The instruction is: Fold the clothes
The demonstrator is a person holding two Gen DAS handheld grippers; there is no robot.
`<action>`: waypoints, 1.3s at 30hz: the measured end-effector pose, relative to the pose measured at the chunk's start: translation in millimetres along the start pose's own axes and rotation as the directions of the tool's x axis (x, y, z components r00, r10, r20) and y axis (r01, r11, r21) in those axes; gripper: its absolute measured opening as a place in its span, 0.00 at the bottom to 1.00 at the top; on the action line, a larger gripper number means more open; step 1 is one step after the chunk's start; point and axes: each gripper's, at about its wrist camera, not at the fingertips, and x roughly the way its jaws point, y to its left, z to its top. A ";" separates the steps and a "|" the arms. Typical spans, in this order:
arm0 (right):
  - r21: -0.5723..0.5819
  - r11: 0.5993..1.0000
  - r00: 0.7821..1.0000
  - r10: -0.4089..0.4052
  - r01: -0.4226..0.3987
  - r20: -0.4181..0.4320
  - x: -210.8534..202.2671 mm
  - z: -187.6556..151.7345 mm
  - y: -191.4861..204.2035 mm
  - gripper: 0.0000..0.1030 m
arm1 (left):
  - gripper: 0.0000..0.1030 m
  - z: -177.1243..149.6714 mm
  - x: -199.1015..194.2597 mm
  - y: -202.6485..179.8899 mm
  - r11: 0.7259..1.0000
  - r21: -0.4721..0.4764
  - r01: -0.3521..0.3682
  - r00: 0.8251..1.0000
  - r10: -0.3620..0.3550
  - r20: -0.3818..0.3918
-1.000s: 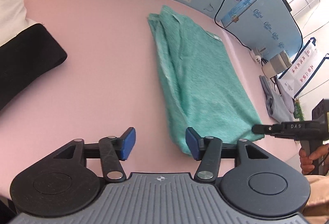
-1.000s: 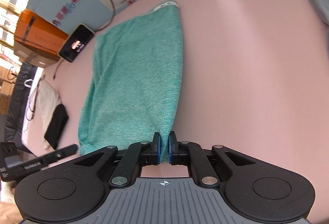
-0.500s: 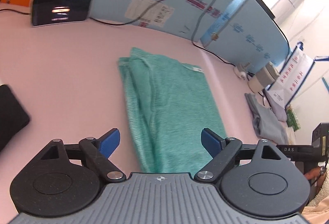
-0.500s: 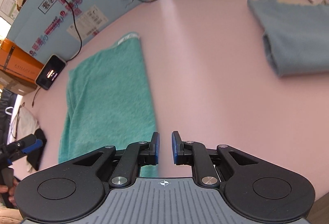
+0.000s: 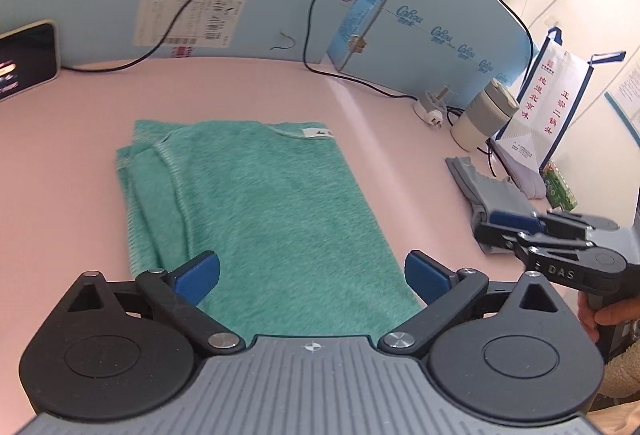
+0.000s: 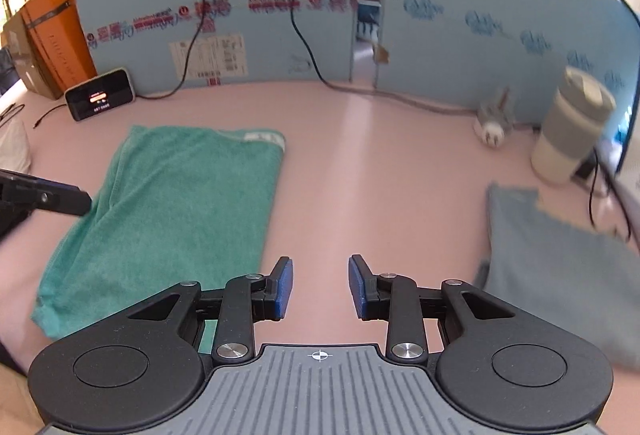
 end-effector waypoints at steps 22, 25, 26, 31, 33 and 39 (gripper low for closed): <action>-0.128 0.975 0.982 0.187 -0.184 0.014 91.1 50.9 47.7 0.50 | 0.97 11.3 53.5 -8.2 0.969 0.101 -0.226 0.973 0.229 -0.018; -0.137 0.970 0.980 0.201 -0.199 0.000 101.0 52.2 54.5 0.32 | 0.97 10.8 58.9 -0.3 0.960 0.110 -0.257 0.964 0.262 -0.033; -0.137 0.968 0.977 0.213 -0.212 -0.010 104.7 52.2 56.0 0.31 | 0.97 10.5 60.5 2.6 0.958 0.110 -0.264 0.962 0.270 -0.037; -0.131 0.965 0.973 0.219 -0.226 -0.067 123.8 52.1 59.0 0.31 | 0.87 10.1 66.7 20.2 0.924 0.082 -0.373 0.925 0.377 -0.044; -0.125 0.968 0.974 0.206 -0.216 -0.091 132.4 52.4 57.2 0.31 | 0.79 12.1 67.4 32.0 0.913 0.033 -0.407 0.911 0.408 -0.055; -0.109 0.968 0.971 0.212 -0.224 -0.115 144.3 52.8 49.7 0.32 | 0.88 17.8 71.3 41.3 0.902 0.029 -0.431 0.901 0.432 -0.033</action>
